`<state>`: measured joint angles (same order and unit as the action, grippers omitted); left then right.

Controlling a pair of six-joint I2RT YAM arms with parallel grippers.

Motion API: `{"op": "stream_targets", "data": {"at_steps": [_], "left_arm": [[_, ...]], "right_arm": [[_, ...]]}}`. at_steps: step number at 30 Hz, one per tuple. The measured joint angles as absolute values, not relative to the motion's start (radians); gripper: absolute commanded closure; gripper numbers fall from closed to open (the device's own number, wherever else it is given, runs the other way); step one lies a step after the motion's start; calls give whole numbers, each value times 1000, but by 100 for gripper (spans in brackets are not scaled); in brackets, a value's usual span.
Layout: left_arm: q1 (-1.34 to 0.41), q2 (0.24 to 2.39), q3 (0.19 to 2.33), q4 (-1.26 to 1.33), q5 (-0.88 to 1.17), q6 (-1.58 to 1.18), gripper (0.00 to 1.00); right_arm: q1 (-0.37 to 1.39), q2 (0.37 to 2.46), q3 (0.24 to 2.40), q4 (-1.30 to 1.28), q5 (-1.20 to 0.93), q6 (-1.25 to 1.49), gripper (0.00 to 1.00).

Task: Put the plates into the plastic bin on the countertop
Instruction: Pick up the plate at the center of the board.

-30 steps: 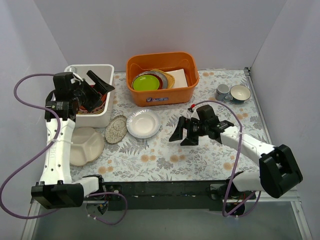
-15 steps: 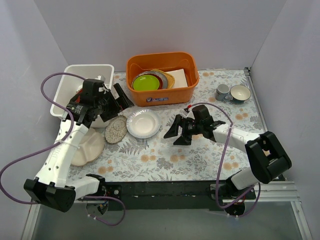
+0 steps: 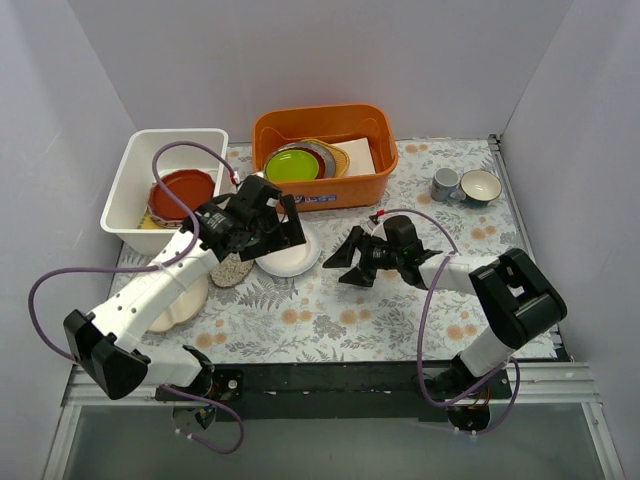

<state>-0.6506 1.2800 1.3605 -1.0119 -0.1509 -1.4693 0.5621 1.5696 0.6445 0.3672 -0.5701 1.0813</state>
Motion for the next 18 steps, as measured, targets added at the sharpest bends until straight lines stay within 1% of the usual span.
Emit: {"op": "stream_targets", "data": {"at_steps": [3,4,7,13,18], "left_arm": [[-707,1314,1361,-1021,-180,-1498,2],[-718,1319,1361,-1023,-187,-1506,2],[-731,1322,1366,-1029,-203,-1523,2],[-735,1322,1385,-1047,-229,-1536,2],[-735,1318,1385,-1050,-229,-1543,2]], "right_arm": [[562,1619,645,450,-556,1101,15],[562,1642,646,476,-553,1105,20],[562,1707,651,536,-545,1128,27],[562,1816,663,657,-541,1202,30],[562,1864,692,705,-530,1234,33]]}}
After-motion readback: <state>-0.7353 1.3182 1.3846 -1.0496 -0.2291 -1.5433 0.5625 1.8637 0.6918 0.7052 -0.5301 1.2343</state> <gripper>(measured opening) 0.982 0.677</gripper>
